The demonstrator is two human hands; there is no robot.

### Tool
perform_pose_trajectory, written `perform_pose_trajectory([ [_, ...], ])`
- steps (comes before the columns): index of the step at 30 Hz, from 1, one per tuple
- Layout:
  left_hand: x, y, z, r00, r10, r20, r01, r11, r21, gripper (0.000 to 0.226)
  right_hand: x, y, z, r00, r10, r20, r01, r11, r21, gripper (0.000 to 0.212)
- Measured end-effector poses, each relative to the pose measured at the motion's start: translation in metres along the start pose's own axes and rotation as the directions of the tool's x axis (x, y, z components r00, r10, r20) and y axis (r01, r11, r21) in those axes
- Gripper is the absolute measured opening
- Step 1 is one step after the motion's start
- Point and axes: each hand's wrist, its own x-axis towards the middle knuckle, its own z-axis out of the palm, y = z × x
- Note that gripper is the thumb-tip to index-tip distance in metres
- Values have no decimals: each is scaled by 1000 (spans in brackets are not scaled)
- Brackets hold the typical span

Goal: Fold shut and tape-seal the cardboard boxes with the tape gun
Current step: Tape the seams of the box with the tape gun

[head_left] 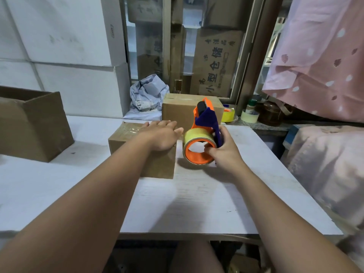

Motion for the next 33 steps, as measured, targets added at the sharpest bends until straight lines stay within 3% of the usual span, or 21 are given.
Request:
perform_pose_trajectory([
  [11, -4, 1, -1, 1000, -3, 5, 3, 1000, -2, 59, -20, 9, -21, 993, -116, 0, 107, 916, -385, 46],
  [13, -5, 1, -2, 1000, -2, 3, 2, 1000, 4, 59, -19, 10, -22, 995, -99, 8, 95, 922, -376, 46],
  [17, -7, 1, -2, 1000, -4, 3, 4, 1000, -2, 59, -18, 15, -25, 997, 73, 8, -70, 980, -186, 47],
  [22, -8, 1, -2, 1000, -7, -8, 7, 1000, -9, 58, -19, 20, -21, 999, 31, -13, -33, 974, -223, 48],
  [26, -9, 2, -2, 1000, -11, -16, 11, 1000, -2, 58, -17, 22, -24, 994, -109, -15, 89, 872, -481, 45],
  [33, -8, 2, -1, 999, -27, -37, 27, 1000, 0, 56, -10, 8, -33, 992, -98, 75, 123, 732, -670, 46],
])
